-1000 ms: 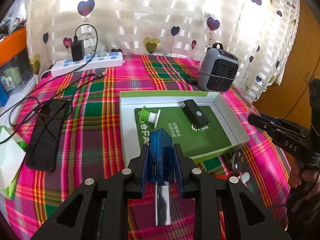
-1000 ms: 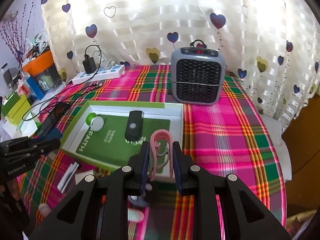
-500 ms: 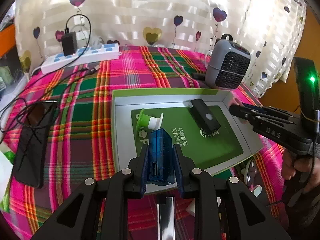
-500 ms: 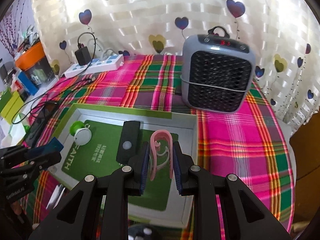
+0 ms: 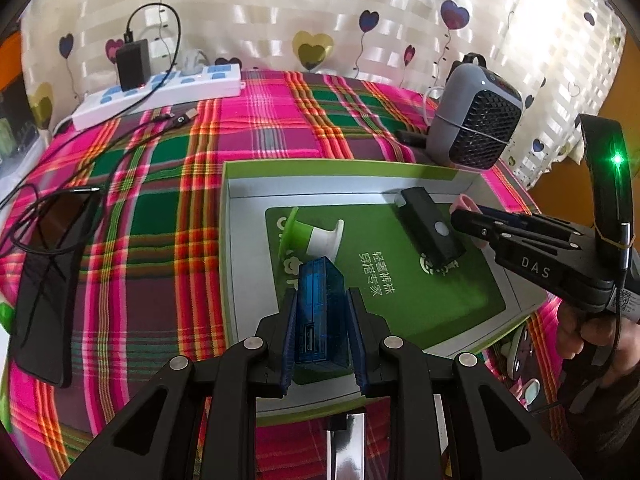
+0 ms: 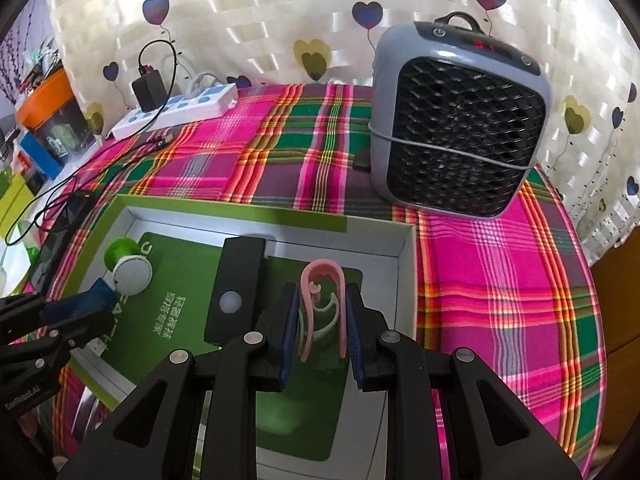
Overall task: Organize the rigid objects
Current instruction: 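Carry USB stick with left tool into the box while right tool carries pink clip there, then release USB stick from left tool while right tool releases pink clip in the box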
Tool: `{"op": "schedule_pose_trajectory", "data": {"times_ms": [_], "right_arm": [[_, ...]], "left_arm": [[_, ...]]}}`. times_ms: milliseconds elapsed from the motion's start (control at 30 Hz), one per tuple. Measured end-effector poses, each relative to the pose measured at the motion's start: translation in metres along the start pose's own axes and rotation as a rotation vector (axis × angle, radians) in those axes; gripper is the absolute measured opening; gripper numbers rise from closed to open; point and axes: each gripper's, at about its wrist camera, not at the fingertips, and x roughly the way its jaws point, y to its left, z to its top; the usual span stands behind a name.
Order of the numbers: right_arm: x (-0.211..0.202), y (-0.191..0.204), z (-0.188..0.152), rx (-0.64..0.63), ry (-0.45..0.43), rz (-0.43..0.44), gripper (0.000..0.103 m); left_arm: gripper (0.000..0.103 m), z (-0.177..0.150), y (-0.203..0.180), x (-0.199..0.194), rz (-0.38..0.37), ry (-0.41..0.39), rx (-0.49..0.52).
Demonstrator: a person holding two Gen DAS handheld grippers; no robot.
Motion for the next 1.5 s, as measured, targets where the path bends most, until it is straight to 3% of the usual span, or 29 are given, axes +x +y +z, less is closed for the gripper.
{"op": "schedule_pose_trajectory", "data": {"times_ms": [1000,1167,1500], "right_arm": [[0.01,0.002,0.001,0.012,0.017,0.006,0.025],[0.007,0.005,0.0,0.009,0.009,0.009,0.045],[-0.003,0.004,-0.005,0.025,-0.005,0.0,0.045]], "left_arm": [[0.026,0.003,-0.002,0.005,0.007,0.023,0.014],[0.035,0.001,-0.006,0.003,-0.007,0.019,0.019],[0.039,-0.004,-0.005,-0.008,0.011,0.006,0.007]]}}
